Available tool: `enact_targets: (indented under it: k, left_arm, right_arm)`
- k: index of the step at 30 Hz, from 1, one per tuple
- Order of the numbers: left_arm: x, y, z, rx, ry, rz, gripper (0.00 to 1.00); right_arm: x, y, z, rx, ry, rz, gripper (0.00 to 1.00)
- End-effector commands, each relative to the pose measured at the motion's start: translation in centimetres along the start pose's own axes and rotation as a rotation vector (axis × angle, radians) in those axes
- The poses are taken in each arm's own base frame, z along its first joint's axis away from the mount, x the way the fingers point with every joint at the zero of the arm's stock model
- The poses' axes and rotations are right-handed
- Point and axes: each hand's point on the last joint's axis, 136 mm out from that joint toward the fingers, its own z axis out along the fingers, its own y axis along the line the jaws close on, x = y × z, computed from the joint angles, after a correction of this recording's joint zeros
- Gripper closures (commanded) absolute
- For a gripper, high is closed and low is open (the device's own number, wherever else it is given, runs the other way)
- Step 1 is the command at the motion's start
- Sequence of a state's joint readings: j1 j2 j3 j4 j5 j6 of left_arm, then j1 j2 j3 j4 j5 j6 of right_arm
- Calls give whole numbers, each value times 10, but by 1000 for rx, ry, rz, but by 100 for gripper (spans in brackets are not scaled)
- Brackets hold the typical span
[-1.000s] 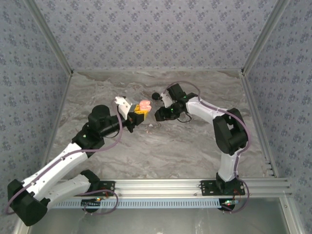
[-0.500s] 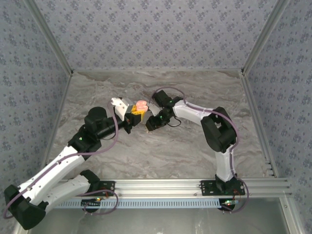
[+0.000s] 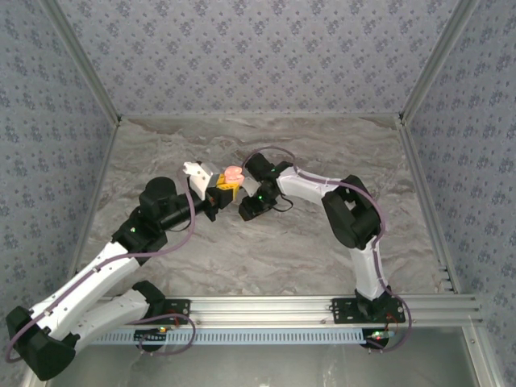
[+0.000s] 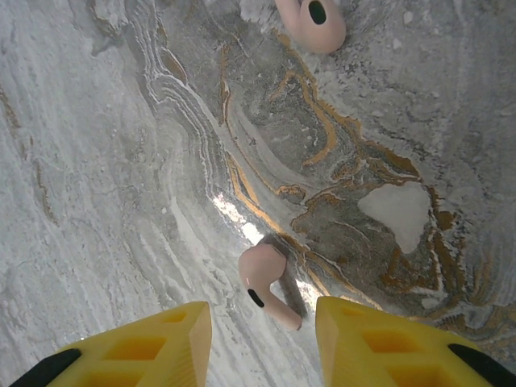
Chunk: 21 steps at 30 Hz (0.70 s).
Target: Insert wireless bluetooth earbuds into charging case
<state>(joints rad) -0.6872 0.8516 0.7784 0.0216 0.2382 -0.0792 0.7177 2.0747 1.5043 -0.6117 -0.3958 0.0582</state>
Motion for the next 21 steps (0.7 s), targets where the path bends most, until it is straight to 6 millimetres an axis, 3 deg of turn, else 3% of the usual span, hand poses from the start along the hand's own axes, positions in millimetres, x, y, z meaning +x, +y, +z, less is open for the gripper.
enact_targets:
  k: [1, 21]
  left_arm:
    - [-5, 1, -4, -9, -21, 10, 83]
    - [-5, 2, -3, -15, -18, 15, 83]
  right_arm:
    - [4, -2, 5, 35, 41, -23, 60]
    - [15, -8, 22, 103, 106, -44, 67]
